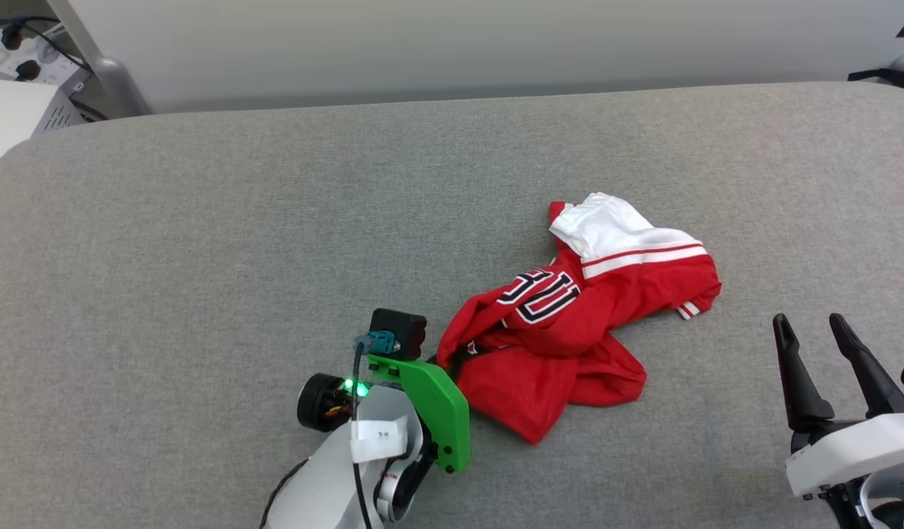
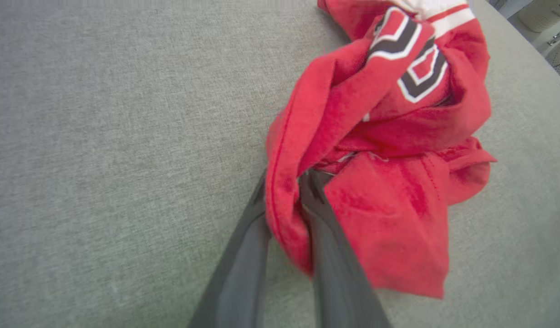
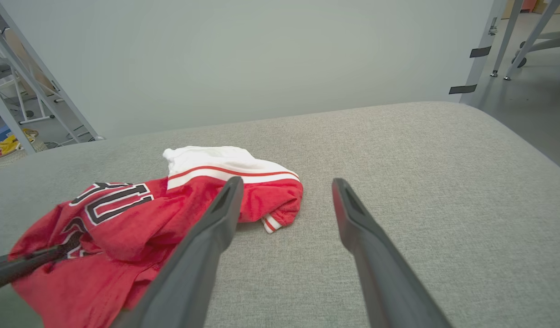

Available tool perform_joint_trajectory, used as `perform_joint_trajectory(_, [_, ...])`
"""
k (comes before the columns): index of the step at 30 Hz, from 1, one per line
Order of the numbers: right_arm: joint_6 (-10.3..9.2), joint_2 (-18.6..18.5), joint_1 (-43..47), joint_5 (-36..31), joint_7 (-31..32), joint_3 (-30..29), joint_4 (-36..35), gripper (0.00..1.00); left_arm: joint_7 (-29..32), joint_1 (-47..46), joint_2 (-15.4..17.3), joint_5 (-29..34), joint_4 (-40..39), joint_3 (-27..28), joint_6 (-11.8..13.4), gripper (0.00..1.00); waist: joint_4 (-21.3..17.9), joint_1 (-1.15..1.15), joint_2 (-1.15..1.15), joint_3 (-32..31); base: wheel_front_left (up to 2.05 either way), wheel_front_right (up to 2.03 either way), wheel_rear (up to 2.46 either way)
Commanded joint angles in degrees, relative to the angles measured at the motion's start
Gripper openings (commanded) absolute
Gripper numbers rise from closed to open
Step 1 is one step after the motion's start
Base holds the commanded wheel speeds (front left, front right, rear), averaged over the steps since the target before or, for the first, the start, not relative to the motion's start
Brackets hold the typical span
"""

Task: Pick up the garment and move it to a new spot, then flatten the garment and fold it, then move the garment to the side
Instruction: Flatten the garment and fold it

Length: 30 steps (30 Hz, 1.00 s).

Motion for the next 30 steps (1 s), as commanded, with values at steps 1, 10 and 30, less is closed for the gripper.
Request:
perform_joint_trajectory(1, [-0.03, 0.13, -0.81, -0.36, -0.34, -0.14, 0.25, 1.0, -0.94, -1.06, 0.08, -0.92, 0.01, 0.58, -0.65, 0.0, 0.96, 0.0, 0.0, -0.55, 0.0, 0.0, 0.0])
perform_joint_trajectory(10, [-0.03, -0.12, -0.36, 0.15, 0.26, -0.34, 0.88, 1.0, -5.97, 0.3, 3.71, -6.36, -7.24, 5.02, -4.77, 0.0, 4.45, 0.0, 0.0, -3.63, 0.0, 0.0, 0.0])
perform_joint_trajectory(30, [-0.03, 1.88, -0.33, 1.02, -2.09, 2.01, 4.51, 1.0, 3.13, -19.05, 16.91, -1.41, -16.08, 9.77, 0.66, 0.0, 3.92, 0.0, 0.0, -6.84, 0.0, 0.0, 0.0])
